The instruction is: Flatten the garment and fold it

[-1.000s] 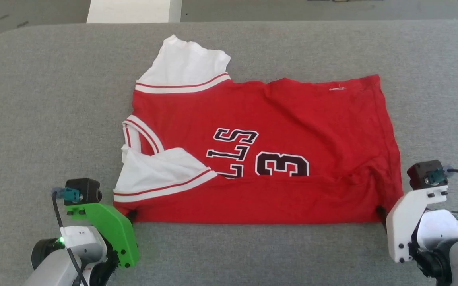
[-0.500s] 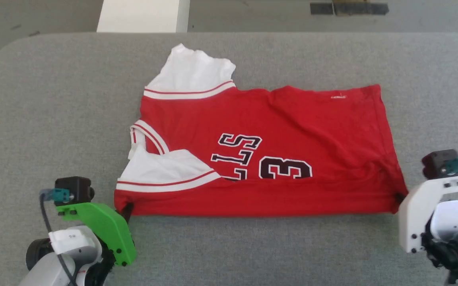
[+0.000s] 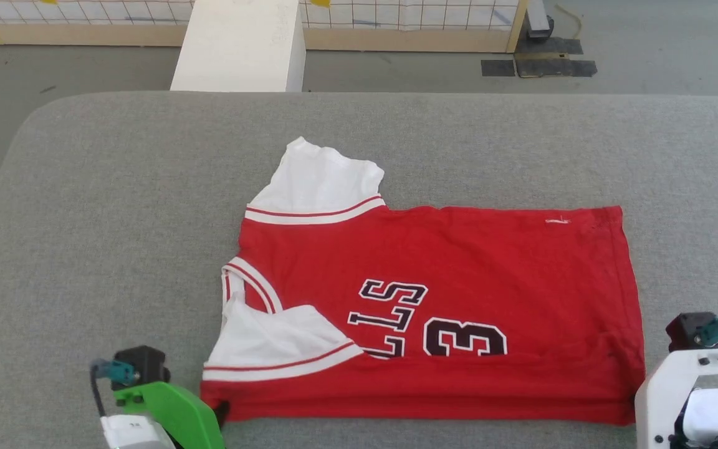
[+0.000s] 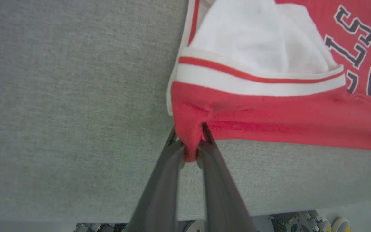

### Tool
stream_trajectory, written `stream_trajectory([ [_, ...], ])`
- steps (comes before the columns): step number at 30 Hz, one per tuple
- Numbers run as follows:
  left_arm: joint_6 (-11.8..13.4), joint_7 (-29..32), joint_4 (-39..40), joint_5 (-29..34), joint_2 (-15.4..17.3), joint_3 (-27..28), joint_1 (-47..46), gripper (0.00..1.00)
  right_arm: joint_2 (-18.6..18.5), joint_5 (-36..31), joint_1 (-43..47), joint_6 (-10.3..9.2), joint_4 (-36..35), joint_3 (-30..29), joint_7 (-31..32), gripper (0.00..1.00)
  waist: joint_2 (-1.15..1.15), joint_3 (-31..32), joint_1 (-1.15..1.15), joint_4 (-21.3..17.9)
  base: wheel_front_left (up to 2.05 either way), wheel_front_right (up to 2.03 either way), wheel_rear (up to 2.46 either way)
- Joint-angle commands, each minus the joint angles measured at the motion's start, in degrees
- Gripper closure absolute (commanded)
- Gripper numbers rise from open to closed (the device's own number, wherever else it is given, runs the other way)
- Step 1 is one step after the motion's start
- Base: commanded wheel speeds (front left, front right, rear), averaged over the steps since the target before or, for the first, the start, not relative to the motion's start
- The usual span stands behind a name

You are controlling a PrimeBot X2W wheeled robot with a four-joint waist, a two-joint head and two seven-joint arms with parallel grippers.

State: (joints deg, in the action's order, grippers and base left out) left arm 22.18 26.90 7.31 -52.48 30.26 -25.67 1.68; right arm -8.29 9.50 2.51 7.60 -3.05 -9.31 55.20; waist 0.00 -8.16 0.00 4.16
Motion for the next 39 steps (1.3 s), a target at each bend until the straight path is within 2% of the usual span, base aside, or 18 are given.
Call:
stream_trajectory([
  [1, -0.64, 0.09, -1.17, -0.33, -0.14, -0.18, 0.11, 0.00, -0.09, -0.58, 0.32, -0.11, 0.75, -0.16, -0.88, 0.51, 0.00, 0.18, 0.00, -0.11, 0.00, 0.00, 0.00],
  [2, -0.92, 0.04, -1.64, -0.63, -0.40, -0.15, -0.02, 0.00, -0.07, -0.70, 0.36, -0.11, 1.20, -0.12, -1.09, 0.00, 0.00, 0.28, 0.00, -0.17, 0.00, 0.00, 0.00],
  [7, -1.18, -0.35, -1.32, -0.80, 0.62, 1.29, -1.09, 0.00, -0.10, 0.46, -0.54, -0.11, 0.98, -0.93, -2.29, 0.00, 0.00, 1.32, 0.00, -0.72, 0.00, 0.00, 0.00],
  [11, -0.78, -3.43, 2.26, -0.62, 2.22, 5.38, -1.99, 0.00, 0.20, 1.75, -2.18, -0.11, -2.29, -3.89, -3.36, 0.00, 0.00, 2.54, 0.00, -1.50, 0.00, 0.00, 0.00],
  [12, -1.78, -6.55, 4.35, 0.60, 3.09, 7.32, -3.41, 0.00, 0.16, 1.70, -3.64, -0.11, -3.91, -5.53, -4.57, 0.00, 0.00, 2.69, 0.00, -1.79, 0.00, 0.00, 0.00],
  [15, -2.44, -12.30, 5.31, 2.93, 2.94, 10.07, -6.44, 0.00, 0.24, 2.12, -6.44, -0.11, -5.13, -6.84, -6.36, 0.00, 0.00, 2.66, 0.00, -2.28, 0.00, 0.00, 0.00],
  [19, -4.39, -17.69, 4.09, 6.25, 2.12, 10.27, -11.71, 0.00, -0.27, 2.77, -10.92, -0.11, -5.78, -6.99, -8.84, 0.00, 0.00, 1.94, 0.00, -3.04, 0.00, 0.00, 0.00],
  [25, -8.59, -21.43, -2.96, 11.19, -0.18, 5.98, -22.12, 0.00, -0.50, 2.08, -17.26, -0.11, -5.04, -6.48, -10.32, 0.00, 0.00, -1.14, 0.00, -3.12, 0.00, 0.00, 0.00],
  [31, -14.11, -22.27, -13.51, 12.99, -5.04, 1.66, -35.85, 0.00, -0.38, 0.57, -21.92, -0.11, -6.17, -6.09, -10.02, 0.00, 0.00, -7.37, 0.00, -2.12, 0.00, 0.00, 0.00],
  [36, -17.94, -19.81, -24.63, 13.19, -8.13, -0.14, -48.75, 0.00, 0.03, -0.73, -24.83, -0.11, -8.17, -4.96, -8.91, 0.00, 0.00, -12.98, 0.00, -2.05, 0.00, 0.00, 0.00],
  [39, -19.42, -15.34, -31.98, 12.58, -8.98, -0.67, -56.50, 0.00, 0.47, -1.37, -26.32, -0.11, -9.24, -3.63, -8.38, 0.00, 0.00, -16.00, 0.00, -2.79, 0.00, 0.00, 0.00],
])
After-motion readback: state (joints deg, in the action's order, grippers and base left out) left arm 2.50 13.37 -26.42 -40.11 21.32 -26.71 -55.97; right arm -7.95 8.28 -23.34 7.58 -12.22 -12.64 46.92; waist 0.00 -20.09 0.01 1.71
